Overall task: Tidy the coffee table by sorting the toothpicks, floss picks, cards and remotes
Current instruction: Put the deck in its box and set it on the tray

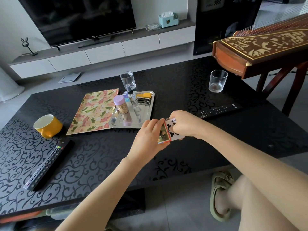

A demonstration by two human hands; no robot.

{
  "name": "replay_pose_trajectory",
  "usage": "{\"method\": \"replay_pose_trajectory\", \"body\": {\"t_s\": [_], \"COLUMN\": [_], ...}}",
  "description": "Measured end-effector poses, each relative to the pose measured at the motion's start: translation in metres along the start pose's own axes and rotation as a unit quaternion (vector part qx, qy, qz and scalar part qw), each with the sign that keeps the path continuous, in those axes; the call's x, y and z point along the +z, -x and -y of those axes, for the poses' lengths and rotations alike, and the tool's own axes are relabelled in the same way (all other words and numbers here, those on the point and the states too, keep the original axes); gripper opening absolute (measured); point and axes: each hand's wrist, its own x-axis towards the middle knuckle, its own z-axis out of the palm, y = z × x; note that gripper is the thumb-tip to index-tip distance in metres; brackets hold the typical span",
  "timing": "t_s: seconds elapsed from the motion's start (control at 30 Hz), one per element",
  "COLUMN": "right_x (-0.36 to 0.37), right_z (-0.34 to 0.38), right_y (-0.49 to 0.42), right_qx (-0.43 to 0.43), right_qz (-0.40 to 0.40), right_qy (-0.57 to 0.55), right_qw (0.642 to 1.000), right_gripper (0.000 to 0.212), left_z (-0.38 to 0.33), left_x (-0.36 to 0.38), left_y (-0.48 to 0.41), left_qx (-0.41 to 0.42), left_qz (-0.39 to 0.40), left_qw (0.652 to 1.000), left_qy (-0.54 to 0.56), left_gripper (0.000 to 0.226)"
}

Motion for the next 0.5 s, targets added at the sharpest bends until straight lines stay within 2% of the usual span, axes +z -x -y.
{"method": "replay_pose_trajectory", "body": {"t_s": [0.1,0.2,0.3,0.4,0.5], "right_x": [-0.005,-0.003,0.011,0.032,0.054], "right_z": [-0.012,-0.020,-0.015,-0.006,0.000], "right_y": [0.003,0.007,0.007,0.001,-0.006], "right_qx": [-0.007,-0.006,-0.034,-0.051,-0.057], "right_qz": [-0.027,-0.086,-0.163,-0.219,-0.255], "right_qy": [-0.138,-0.201,-0.153,-0.007,0.042], "right_qw": [0.990,0.976,0.974,0.974,0.964], "right_gripper": [0.015,0.016,0.015,0.018,0.012], "left_z": [0.006,0.009,0.003,-0.002,-0.002], "left_x": [0.000,0.001,0.001,0.008,0.017], "left_y": [0.003,0.006,0.006,0.006,0.012], "left_qx": [-0.063,-0.106,-0.132,-0.151,-0.235], "left_qz": [-0.001,-0.020,-0.037,-0.067,-0.078], "left_qw": [0.997,0.992,0.987,0.980,0.946], "left_qy": [0.052,0.071,0.087,0.115,0.208], "left_gripper": [0.074,0.072,0.071,0.065,0.062]}}
